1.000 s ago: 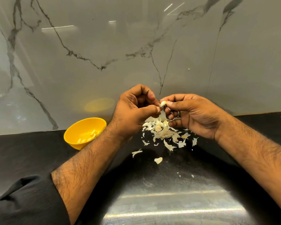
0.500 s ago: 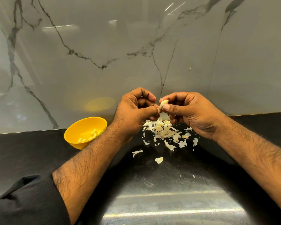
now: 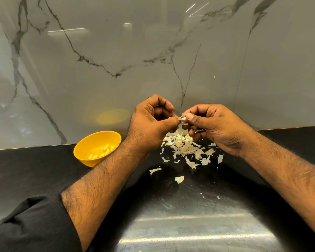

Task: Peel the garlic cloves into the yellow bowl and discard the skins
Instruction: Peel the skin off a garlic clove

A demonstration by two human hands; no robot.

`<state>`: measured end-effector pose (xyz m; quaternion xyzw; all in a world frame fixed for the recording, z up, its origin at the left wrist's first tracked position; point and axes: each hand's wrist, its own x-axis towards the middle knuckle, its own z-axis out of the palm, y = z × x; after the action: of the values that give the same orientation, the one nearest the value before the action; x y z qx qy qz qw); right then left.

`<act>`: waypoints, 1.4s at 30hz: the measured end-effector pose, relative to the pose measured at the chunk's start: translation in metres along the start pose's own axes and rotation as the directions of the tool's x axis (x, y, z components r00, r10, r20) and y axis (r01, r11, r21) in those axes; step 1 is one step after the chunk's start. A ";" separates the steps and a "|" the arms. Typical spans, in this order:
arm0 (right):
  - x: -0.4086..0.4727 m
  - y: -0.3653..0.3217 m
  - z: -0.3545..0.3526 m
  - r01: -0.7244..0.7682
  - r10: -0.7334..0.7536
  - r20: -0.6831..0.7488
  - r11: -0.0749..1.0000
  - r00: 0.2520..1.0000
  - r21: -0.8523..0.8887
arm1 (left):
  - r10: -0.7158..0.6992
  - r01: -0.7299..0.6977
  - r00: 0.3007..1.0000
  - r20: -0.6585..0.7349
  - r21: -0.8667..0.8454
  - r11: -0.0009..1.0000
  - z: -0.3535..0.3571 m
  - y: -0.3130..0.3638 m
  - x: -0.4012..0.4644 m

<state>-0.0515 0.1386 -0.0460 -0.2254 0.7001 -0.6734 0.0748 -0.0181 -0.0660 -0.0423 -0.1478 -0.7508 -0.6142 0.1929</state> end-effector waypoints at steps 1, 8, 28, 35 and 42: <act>0.000 0.000 0.000 0.003 -0.003 -0.002 1.000 1.000 0.012 | 0.005 -0.005 1.000 -0.001 0.019 1.000 0.000 0.000 0.000; 0.000 -0.004 -0.001 0.033 -0.033 -0.015 0.999 0.999 -0.002 | 0.036 -0.037 0.999 0.010 0.113 0.993 -0.001 -0.001 -0.001; 0.000 -0.006 0.005 0.081 -0.055 -0.163 0.984 0.985 0.159 | 0.113 -0.114 0.993 0.017 0.210 0.971 0.009 0.002 -0.006; 0.001 -0.005 0.001 0.028 -0.002 -0.109 0.971 0.994 0.237 | 0.147 -0.153 0.988 0.044 0.244 0.958 0.005 -0.001 -0.007; 0.004 -0.001 -0.001 0.026 -0.020 -0.161 0.999 0.987 0.036 | 0.139 -0.158 0.987 0.081 0.335 0.929 0.009 0.003 -0.010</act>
<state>-0.0555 0.1379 -0.0446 -0.1768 0.6882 -0.7035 0.0146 -0.0094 -0.0561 -0.0463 -0.1859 -0.8372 -0.4547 0.2405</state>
